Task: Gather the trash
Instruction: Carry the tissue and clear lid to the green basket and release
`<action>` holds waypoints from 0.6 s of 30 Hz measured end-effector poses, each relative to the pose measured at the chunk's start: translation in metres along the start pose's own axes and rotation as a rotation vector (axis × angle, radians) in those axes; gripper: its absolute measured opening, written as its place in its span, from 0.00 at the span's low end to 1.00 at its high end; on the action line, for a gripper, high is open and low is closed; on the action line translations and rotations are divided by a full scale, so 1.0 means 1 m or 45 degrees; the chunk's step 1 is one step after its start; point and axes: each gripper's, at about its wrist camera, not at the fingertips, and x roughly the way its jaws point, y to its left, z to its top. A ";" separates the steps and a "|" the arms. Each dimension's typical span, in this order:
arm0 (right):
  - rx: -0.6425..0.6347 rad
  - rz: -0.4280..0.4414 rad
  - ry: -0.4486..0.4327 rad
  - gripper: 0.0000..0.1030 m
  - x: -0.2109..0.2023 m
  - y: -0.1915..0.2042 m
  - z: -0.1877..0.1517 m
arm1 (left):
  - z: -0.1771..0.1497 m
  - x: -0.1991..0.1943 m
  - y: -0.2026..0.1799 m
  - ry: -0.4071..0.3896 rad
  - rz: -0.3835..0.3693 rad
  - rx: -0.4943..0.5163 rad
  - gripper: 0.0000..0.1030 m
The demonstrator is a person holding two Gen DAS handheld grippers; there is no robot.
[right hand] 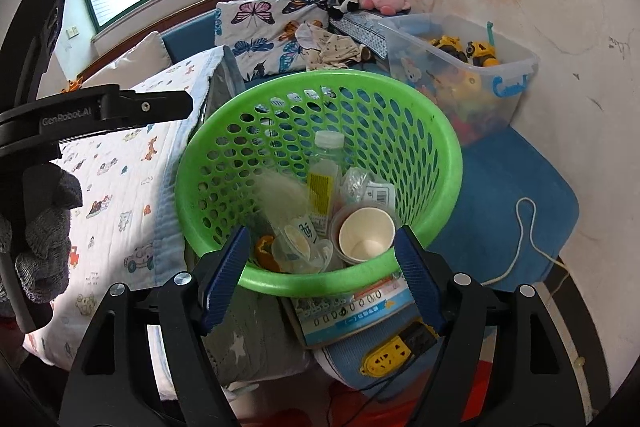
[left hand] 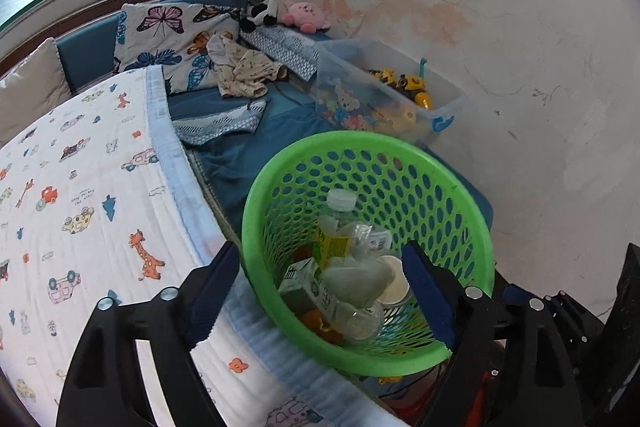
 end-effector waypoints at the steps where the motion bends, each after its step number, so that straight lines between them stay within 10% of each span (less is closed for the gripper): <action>1: 0.002 0.002 0.000 0.72 -0.001 0.000 0.000 | -0.001 -0.001 0.000 -0.001 0.004 0.003 0.78; 18: -0.051 0.081 -0.026 0.76 -0.014 0.050 -0.007 | -0.050 -0.084 0.069 -0.096 0.152 -0.117 0.84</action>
